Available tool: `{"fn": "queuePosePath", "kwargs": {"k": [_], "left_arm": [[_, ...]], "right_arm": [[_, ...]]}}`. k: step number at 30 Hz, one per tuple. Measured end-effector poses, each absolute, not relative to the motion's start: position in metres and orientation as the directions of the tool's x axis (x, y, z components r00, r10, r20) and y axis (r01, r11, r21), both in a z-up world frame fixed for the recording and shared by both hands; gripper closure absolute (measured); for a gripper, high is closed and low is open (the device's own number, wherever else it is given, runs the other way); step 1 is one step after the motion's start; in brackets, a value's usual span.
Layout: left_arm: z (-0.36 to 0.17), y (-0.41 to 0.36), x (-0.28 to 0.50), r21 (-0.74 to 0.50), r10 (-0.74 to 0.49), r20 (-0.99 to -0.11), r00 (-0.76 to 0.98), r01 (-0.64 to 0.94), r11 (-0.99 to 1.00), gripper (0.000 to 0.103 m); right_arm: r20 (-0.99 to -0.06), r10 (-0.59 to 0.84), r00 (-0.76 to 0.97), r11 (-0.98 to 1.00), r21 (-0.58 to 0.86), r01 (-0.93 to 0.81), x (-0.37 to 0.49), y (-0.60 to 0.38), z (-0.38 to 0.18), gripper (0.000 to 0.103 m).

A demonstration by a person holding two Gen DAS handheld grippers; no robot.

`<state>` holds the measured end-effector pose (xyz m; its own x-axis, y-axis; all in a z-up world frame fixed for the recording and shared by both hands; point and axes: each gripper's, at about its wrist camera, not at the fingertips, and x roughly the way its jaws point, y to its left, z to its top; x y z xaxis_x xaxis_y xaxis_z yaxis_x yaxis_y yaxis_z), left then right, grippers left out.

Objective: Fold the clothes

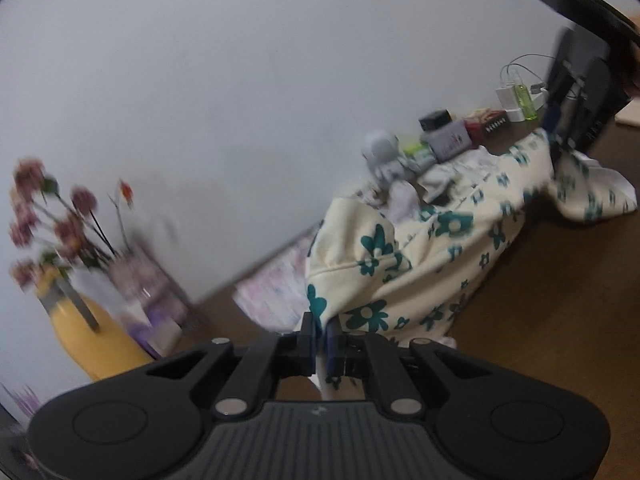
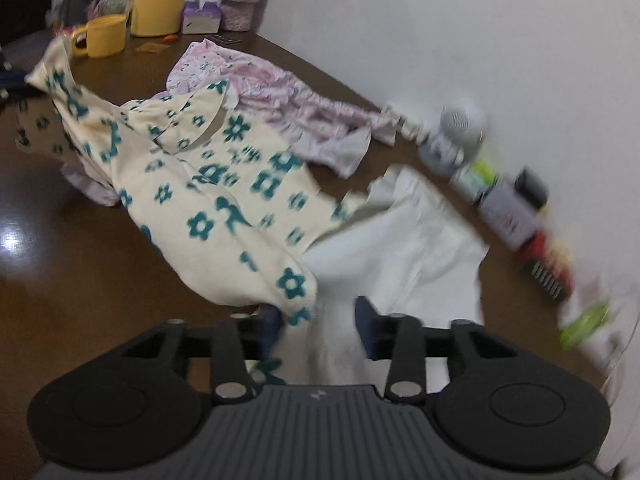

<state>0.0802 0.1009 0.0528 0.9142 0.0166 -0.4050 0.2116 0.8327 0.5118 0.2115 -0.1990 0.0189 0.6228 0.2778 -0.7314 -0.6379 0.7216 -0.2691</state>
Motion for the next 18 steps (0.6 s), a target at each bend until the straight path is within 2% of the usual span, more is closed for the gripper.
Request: {"fn": "queuePosePath", "kwargs": {"k": [3, 5, 6, 9, 13, 15, 16, 17, 18], "left_arm": [[0.046, 0.104, 0.081, 0.469, -0.014, -0.446, 0.895, 0.248, 0.848, 0.100], [0.045, 0.103, 0.084, 0.461, -0.028, -0.457, 0.889, 0.263, 0.848, 0.100], [0.047, 0.102, 0.088, 0.458, -0.033, -0.460, 0.887, 0.269, 0.847, 0.100], [0.049, 0.106, 0.097, 0.444, -0.041, -0.476, 0.878, 0.280, 0.851, 0.099], [0.049, 0.112, 0.102, 0.398, -0.045, -0.523, 0.851, 0.290, 0.870, 0.087], [0.046, 0.115, 0.103, 0.374, -0.054, -0.552, 0.832, 0.305, 0.876, 0.078], [0.044, 0.115, 0.103, 0.367, -0.056, -0.563, 0.824, 0.310, 0.877, 0.073], [0.043, 0.116, 0.103, 0.359, -0.062, -0.573, 0.817, 0.319, 0.877, 0.068], [0.041, 0.117, 0.104, 0.352, -0.071, -0.583, 0.810, 0.330, 0.876, 0.066]], "right_arm": [[-0.733, 0.285, 0.617, 0.754, -0.225, -0.617, 0.183, -0.208, 0.007, 0.055], [-0.731, 0.286, 0.620, 0.763, -0.217, -0.608, 0.164, -0.210, -0.002, 0.044], [-0.727, 0.285, 0.625, 0.770, -0.215, -0.601, 0.157, -0.209, -0.006, 0.042], [-0.705, 0.255, 0.662, 0.804, -0.226, -0.550, 0.149, -0.207, -0.016, 0.040], [-0.709, 0.250, 0.659, 0.852, -0.163, -0.498, 0.162, -0.209, -0.023, 0.039], [-0.711, 0.266, 0.651, 0.864, -0.124, -0.488, 0.167, -0.211, -0.025, 0.043], [-0.712, 0.273, 0.647, 0.868, -0.107, -0.484, 0.169, -0.212, -0.026, 0.050], [-0.712, 0.277, 0.645, 0.867, -0.104, -0.487, 0.169, -0.213, -0.027, 0.063], [-0.713, 0.280, 0.643, 0.866, -0.101, -0.489, 0.169, -0.213, -0.027, 0.072]]}}
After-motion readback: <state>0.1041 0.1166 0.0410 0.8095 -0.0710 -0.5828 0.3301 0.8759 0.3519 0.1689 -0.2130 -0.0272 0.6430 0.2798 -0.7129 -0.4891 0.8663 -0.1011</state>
